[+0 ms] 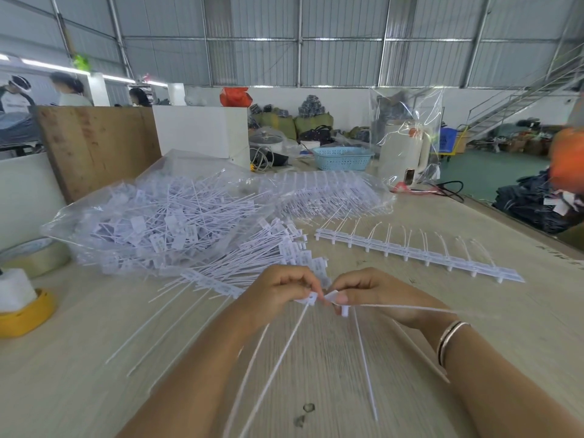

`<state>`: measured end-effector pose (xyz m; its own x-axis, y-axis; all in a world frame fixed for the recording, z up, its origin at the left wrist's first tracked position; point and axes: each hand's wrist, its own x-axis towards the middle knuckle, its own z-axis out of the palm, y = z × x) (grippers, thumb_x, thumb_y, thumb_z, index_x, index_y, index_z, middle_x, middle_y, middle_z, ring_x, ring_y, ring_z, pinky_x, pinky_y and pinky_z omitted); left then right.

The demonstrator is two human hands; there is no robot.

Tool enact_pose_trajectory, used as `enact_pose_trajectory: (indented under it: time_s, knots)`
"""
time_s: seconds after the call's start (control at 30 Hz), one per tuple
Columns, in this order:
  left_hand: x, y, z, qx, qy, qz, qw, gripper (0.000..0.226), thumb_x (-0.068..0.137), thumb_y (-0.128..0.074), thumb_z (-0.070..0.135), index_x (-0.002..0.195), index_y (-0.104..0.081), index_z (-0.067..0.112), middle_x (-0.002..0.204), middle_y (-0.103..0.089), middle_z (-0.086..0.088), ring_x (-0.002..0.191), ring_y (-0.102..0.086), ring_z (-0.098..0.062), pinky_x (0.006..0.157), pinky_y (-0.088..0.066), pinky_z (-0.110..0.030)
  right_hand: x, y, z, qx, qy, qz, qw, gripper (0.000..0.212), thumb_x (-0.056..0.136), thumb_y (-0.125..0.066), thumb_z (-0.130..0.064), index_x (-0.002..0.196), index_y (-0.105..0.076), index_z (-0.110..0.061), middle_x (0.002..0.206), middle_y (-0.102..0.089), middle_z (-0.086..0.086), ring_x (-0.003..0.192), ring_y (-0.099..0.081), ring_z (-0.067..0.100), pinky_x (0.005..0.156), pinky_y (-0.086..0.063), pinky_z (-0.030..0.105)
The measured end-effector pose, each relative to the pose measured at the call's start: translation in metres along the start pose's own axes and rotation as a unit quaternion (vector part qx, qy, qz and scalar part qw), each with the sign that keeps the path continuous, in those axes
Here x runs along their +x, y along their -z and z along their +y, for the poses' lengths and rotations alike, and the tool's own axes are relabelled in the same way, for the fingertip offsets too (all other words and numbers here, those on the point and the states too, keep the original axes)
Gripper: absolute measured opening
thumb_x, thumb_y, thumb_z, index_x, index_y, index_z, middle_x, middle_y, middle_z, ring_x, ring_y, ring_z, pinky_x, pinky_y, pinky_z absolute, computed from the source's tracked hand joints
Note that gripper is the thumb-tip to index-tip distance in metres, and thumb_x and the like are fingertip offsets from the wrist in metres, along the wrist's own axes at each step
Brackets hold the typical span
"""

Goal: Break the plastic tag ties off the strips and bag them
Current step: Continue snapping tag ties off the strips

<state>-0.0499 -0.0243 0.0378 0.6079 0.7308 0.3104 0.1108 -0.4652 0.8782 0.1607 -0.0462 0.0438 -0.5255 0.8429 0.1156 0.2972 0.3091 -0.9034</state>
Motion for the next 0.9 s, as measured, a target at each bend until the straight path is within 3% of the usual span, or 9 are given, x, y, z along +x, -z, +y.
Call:
enact_pose_trajectory:
  time_s: [0.1,0.2,0.3,0.43,0.5,0.57,0.63,0.7,0.9]
  knots:
    - [-0.003,0.006,0.003,0.004,-0.016,0.029,0.999,0.031,0.076,-0.047,0.008,0.077,-0.072,0.027,0.068,-0.067,0.013,0.065,-0.055,0.006,0.064,-0.038,-0.009,-0.007,0.012,0.002,-0.006,-0.003,0.058,0.998,0.006,0.081,-0.068,-0.027,0.083,-0.074,-0.028,0.08,-0.069,-0.01,0.078,-0.062,0.003,0.074,-0.046,0.015]
    - [-0.002,0.004,-0.008,0.099,0.036,0.055,0.993,0.03,0.09,-0.05,0.018,0.086,-0.069,0.041,0.069,-0.062,-0.005,0.063,-0.047,-0.012,0.063,-0.034,-0.024,-0.004,0.015,0.015,-0.255,-0.017,0.155,0.954,0.008,0.075,-0.074,-0.034,0.081,-0.071,-0.029,0.076,-0.063,-0.013,0.07,-0.051,-0.002,0.074,-0.039,0.023]
    - [0.002,-0.004,-0.017,0.188,0.054,0.065,0.979,0.034,0.092,-0.045,0.01,0.086,-0.059,0.04,0.06,-0.043,0.01,0.055,-0.039,-0.006,0.057,-0.031,-0.028,0.007,0.005,0.02,-0.404,-0.01,0.159,0.901,0.02,0.075,-0.071,-0.043,0.085,-0.071,-0.026,0.08,-0.061,-0.012,0.078,-0.05,0.003,0.083,-0.037,0.03]
    - [0.004,-0.008,-0.025,0.259,0.044,0.066,0.963,0.03,0.088,-0.043,0.007,0.091,-0.048,0.037,0.074,-0.045,0.006,0.066,-0.042,-0.006,0.064,-0.035,-0.03,0.012,0.0,0.021,-0.477,0.006,0.166,0.863,0.033,0.078,-0.061,-0.056,0.096,-0.07,-0.03,0.088,-0.061,-0.01,0.087,-0.05,0.007,0.081,-0.027,0.027]
    - [0.005,-0.009,-0.031,0.299,0.04,0.069,0.951,0.026,0.09,-0.044,0.011,0.102,-0.048,0.033,0.083,-0.046,0.006,0.076,-0.044,-0.008,0.069,-0.036,-0.029,0.011,0.0,0.019,-0.479,0.042,0.197,0.854,0.033,0.081,-0.058,-0.056,0.095,-0.071,-0.028,0.084,-0.061,-0.009,0.082,-0.051,0.007,0.08,-0.034,0.028]
    - [0.006,-0.01,-0.035,0.316,0.031,0.079,0.945,0.024,0.092,-0.045,0.014,0.109,-0.048,0.031,0.09,-0.048,0.006,0.085,-0.046,-0.01,0.073,-0.036,-0.028,0.011,-0.003,0.015,-0.401,0.092,0.213,0.886,0.026,0.086,-0.059,-0.045,0.092,-0.071,-0.023,0.079,-0.06,-0.008,0.074,-0.052,0.004,0.073,-0.039,0.027]
    - [0.008,-0.013,-0.037,0.294,0.023,0.087,0.952,0.024,0.092,-0.046,0.015,0.11,-0.046,0.03,0.091,-0.049,0.008,0.087,-0.046,-0.008,0.072,-0.035,-0.024,0.012,-0.012,0.01,-0.344,0.122,0.175,0.914,0.024,0.084,-0.063,-0.039,0.097,-0.069,-0.02,0.081,-0.059,-0.008,0.072,-0.05,-0.001,0.07,-0.038,0.019]
    - [0.009,-0.016,-0.037,0.253,0.031,0.09,0.963,0.026,0.092,-0.046,0.013,0.111,-0.044,0.031,0.092,-0.05,0.01,0.087,-0.048,-0.005,0.069,-0.033,-0.02,0.016,-0.022,0.01,-0.367,0.124,0.142,0.911,0.032,0.079,-0.069,-0.038,0.104,-0.065,-0.019,0.085,-0.057,-0.01,0.075,-0.049,0.0,0.072,-0.035,0.019]
    - [0.01,-0.012,-0.034,0.192,0.023,0.084,0.978,0.037,0.091,-0.045,0.003,0.108,-0.039,0.035,0.091,-0.056,0.011,0.082,-0.052,0.002,0.068,-0.038,-0.009,0.018,-0.025,0.008,-0.4,0.103,0.181,0.893,0.03,0.079,-0.07,-0.032,0.107,-0.064,-0.021,0.091,-0.056,-0.009,0.076,-0.046,-0.001,0.075,-0.038,0.029]
